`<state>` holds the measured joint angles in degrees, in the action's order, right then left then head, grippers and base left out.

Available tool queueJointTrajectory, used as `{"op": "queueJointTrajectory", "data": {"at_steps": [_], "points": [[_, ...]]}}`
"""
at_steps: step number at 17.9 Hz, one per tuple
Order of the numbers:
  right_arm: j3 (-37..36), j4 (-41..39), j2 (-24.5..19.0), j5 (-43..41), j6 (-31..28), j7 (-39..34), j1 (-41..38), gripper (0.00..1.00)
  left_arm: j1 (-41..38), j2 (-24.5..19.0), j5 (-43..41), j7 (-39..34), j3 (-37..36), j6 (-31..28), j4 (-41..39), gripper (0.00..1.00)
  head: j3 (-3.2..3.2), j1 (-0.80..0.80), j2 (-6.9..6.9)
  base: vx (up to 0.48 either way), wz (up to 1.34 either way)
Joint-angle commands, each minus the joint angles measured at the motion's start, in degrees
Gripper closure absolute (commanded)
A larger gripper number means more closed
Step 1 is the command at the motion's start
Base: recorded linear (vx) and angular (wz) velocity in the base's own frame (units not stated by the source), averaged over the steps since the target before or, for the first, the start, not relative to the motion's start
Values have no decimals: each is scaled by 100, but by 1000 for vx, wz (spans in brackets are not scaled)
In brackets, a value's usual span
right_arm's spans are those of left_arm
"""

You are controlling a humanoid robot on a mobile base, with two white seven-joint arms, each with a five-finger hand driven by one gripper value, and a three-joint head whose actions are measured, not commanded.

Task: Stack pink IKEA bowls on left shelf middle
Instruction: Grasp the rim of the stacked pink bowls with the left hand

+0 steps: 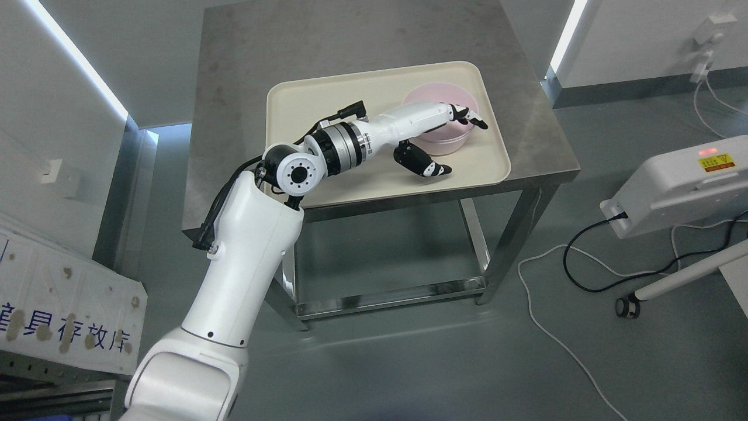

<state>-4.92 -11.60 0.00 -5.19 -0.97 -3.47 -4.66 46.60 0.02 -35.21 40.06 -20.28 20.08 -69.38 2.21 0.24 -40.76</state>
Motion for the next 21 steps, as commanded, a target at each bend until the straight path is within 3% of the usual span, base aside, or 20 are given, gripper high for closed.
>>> {"op": "queueJointTrajectory", "data": {"at_steps": [1,6,8,11,15,18,21], "points": [[0,0,100,0,9,4,0,0,77,-102,-724,-33,111,-74,-314,42,0,0,0,0,0],[0,0,100,0,9,-5,0,0,130,-102,144,-33,199,-135,-375,37,0,0,-1,0,0],[0,0,100,0,9,4,0,0,244,-102,295,-33,243,-415,-375,37,0,0,-1,0,0],[0,0,100,0,9,-5,0,0,306,-102,147,11,138,-583,-331,37,0,0,-1,0,0],[0,0,100,0,9,4,0,0,289,-102,-749,11,33,-628,-94,39,0,0,-1,0,0],[0,0,100,0,9,-5,0,0,297,-102,-865,-15,-389,-628,38,40,0,0,-1,0,0],[0,0,100,0,9,-5,0,0,280,-102,-865,-33,-398,-619,73,48,0,0,-1,0,0]]}}
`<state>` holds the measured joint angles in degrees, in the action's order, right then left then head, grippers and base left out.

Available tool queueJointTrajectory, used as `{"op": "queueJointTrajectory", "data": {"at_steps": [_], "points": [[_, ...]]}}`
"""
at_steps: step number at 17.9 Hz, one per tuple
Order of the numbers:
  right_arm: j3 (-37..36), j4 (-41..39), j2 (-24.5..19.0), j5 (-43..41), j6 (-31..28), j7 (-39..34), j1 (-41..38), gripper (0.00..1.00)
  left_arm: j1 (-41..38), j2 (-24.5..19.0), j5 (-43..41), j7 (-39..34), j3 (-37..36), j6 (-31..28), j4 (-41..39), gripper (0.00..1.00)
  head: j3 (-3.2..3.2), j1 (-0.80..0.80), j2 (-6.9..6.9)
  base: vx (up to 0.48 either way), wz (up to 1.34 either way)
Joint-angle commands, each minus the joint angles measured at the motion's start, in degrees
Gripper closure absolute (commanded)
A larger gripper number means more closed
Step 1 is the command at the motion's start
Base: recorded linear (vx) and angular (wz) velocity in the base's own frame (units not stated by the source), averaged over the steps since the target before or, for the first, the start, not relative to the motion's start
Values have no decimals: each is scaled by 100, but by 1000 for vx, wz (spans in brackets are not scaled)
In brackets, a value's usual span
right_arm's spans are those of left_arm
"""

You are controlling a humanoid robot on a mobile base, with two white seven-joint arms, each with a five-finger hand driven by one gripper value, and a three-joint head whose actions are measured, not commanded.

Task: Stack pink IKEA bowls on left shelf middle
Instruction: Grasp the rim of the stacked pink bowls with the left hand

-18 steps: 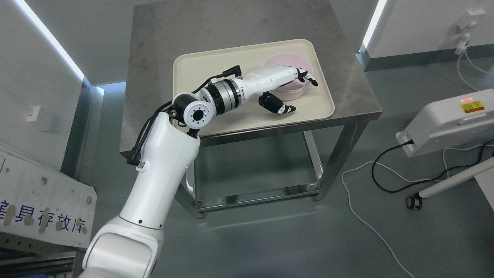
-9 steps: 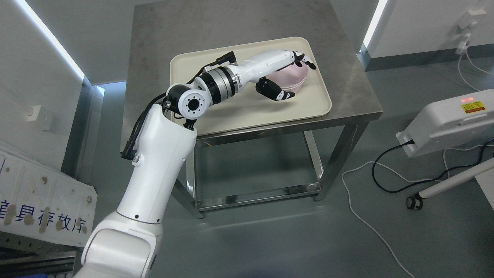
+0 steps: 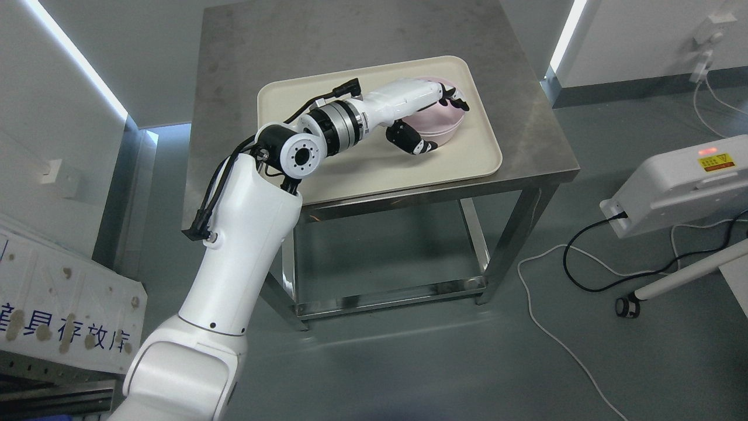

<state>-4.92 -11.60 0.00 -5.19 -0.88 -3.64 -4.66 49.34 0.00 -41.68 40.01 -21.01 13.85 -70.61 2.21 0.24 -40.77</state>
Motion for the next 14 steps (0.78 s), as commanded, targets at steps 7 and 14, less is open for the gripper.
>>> {"op": "queueJointTrajectory", "data": {"at_steps": [7,14], "points": [[0,0,100,0,0,12,0,0,14,-100,-157,-55,202,415,303,88,0,0,0,0,0],[0,0,100,0,0,12,0,0,67,-100,80,33,1317,1040,303,100,0,0,0,0,0]]}}
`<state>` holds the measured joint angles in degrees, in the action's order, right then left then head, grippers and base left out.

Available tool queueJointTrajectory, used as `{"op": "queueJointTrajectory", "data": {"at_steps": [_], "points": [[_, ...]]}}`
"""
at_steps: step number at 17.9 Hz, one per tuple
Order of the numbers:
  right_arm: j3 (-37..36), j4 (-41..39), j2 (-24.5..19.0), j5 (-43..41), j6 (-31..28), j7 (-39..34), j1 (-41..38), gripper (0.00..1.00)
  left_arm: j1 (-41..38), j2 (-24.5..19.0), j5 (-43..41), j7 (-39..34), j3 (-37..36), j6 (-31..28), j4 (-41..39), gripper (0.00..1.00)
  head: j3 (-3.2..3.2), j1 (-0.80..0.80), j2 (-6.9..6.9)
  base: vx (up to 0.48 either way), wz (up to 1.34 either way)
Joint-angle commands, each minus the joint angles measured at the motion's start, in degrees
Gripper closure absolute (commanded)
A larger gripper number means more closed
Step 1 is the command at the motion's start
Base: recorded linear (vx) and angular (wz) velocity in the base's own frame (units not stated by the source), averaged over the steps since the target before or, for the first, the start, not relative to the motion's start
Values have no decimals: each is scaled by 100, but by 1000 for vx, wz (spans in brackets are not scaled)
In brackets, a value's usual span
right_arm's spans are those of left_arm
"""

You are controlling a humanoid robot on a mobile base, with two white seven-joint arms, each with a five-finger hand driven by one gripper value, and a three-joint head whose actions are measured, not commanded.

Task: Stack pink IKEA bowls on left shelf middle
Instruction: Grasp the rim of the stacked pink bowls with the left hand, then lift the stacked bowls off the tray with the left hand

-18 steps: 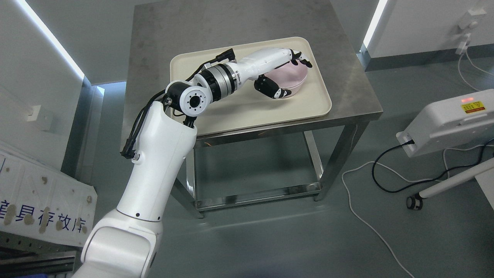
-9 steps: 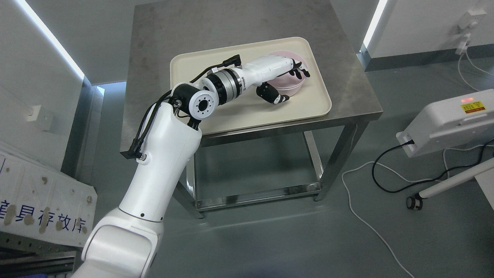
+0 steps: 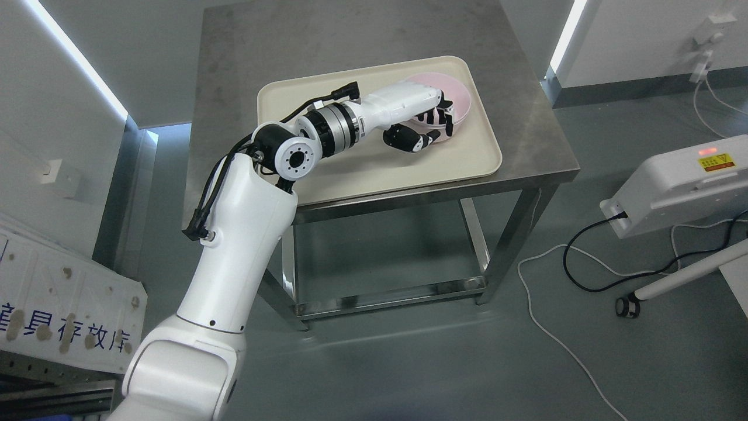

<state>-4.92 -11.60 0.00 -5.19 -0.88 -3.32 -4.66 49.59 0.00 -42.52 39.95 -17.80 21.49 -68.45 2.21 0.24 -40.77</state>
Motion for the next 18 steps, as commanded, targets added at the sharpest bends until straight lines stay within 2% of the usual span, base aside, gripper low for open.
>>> {"op": "queueJointTrajectory", "data": {"at_steps": [1,4,15,18], "points": [[0,0,100,0,0,-11,0,0,60,-100,218,65,1120,346,77,100,0,0,0,0,0],[0,0,100,0,0,-10,0,0,60,-100,420,153,1384,400,-10,100,0,0,0,0,0],[0,0,100,0,0,-19,0,0,7,-100,649,162,1648,602,-353,100,0,0,0,0,0],[0,0,100,0,0,-19,0,0,7,-100,649,162,1850,812,-599,100,0,0,0,0,0]]}}
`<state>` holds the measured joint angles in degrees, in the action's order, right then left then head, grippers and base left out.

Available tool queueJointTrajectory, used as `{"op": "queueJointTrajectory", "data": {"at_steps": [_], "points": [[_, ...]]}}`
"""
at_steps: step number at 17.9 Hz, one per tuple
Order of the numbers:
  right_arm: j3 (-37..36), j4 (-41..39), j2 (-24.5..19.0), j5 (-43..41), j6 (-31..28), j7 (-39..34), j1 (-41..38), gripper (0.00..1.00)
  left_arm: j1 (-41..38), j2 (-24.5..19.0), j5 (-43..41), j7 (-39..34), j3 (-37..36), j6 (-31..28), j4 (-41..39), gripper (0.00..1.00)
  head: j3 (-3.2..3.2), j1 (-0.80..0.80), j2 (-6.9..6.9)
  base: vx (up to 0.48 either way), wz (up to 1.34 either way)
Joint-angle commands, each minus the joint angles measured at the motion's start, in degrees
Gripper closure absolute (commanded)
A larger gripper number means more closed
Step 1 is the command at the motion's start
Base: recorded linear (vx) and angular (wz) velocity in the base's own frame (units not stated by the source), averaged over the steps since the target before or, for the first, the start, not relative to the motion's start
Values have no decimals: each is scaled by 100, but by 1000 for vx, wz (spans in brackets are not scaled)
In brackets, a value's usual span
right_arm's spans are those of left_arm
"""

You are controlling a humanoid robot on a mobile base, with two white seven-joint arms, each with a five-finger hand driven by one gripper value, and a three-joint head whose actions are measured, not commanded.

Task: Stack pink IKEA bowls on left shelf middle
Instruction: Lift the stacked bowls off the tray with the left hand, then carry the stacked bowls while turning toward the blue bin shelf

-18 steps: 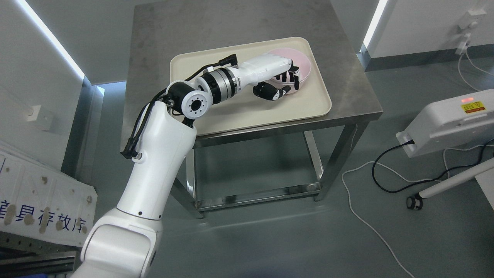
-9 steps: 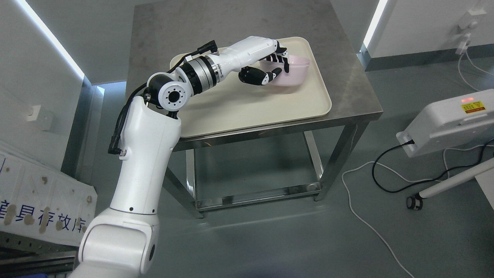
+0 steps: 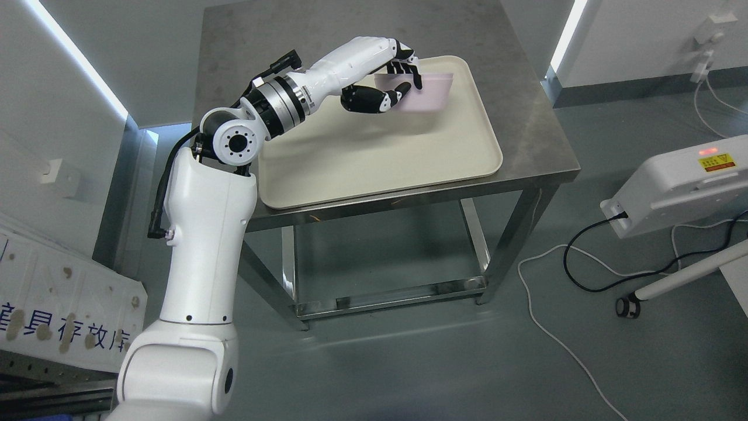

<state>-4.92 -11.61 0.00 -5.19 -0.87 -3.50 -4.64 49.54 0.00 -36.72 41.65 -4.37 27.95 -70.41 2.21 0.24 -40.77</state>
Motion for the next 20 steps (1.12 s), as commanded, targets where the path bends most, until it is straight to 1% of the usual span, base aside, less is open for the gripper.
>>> {"op": "queueJointTrajectory", "data": {"at_steps": [1,4,6,9,13,17,20], "points": [[0,0,100,0,0,7,-1,0,3,-100,68,-8,568,245,-507,100,0,0,0,0,0],[0,0,100,0,0,-2,-1,0,-155,-100,68,-8,937,614,-894,100,0,0,0,-7,-5],[0,0,100,0,0,-2,-1,0,-339,-100,68,-8,1165,965,-1158,100,0,0,0,-30,-29],[0,0,100,0,0,-2,-1,0,-638,-100,86,-17,1578,1694,-1405,99,0,0,0,-59,-60],[0,0,100,0,0,7,-1,0,-805,-100,340,-17,2106,1705,-1405,99,0,0,0,-143,-37],[0,0,100,0,0,-2,-1,0,-832,-100,516,1,2501,1705,-1414,99,0,0,0,-286,32],[0,0,100,0,0,7,-1,0,-928,-100,735,1,2599,1705,-1422,99,0,0,0,-284,31]]}}
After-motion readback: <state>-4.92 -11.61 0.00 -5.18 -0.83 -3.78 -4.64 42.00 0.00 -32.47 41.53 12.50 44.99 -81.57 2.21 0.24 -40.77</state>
